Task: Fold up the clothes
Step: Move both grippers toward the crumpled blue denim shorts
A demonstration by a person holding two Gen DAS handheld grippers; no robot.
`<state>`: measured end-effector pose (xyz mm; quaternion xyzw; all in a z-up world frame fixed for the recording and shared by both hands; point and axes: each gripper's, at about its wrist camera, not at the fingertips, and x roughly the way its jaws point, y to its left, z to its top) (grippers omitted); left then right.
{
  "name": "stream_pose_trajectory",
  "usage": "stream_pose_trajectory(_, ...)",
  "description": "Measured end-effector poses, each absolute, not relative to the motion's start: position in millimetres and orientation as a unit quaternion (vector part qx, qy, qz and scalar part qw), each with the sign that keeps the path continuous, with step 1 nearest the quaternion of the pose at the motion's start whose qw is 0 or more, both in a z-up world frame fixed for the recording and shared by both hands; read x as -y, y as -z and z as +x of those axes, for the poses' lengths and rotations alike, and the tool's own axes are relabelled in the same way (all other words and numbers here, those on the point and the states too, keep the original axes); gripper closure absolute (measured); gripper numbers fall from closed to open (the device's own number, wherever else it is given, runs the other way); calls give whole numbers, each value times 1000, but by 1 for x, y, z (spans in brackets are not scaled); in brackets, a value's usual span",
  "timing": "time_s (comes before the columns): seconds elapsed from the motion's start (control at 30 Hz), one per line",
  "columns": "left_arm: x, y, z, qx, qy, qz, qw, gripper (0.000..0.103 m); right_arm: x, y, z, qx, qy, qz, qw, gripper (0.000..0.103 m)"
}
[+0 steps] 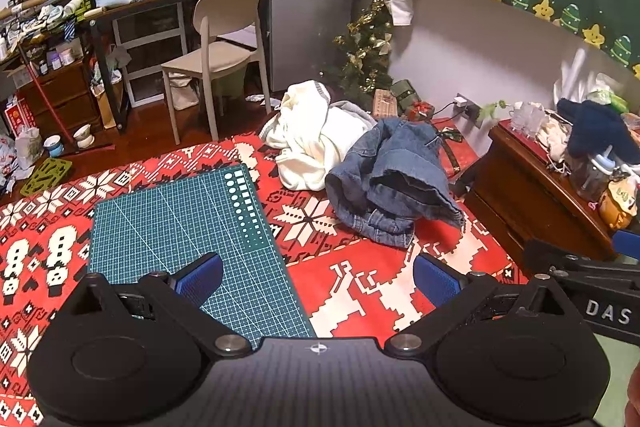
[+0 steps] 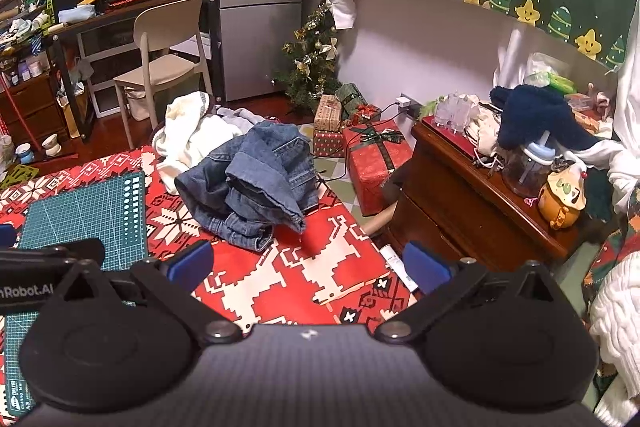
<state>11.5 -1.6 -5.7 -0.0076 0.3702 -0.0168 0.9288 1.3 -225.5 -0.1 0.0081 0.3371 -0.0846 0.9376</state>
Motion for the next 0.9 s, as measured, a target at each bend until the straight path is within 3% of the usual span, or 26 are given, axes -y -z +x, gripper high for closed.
stream_pose_trajectory(0.9, 2, 31, 48, -351, 23, -11, 936, 1, 222, 34, 26, -318, 84, -20, 944, 1)
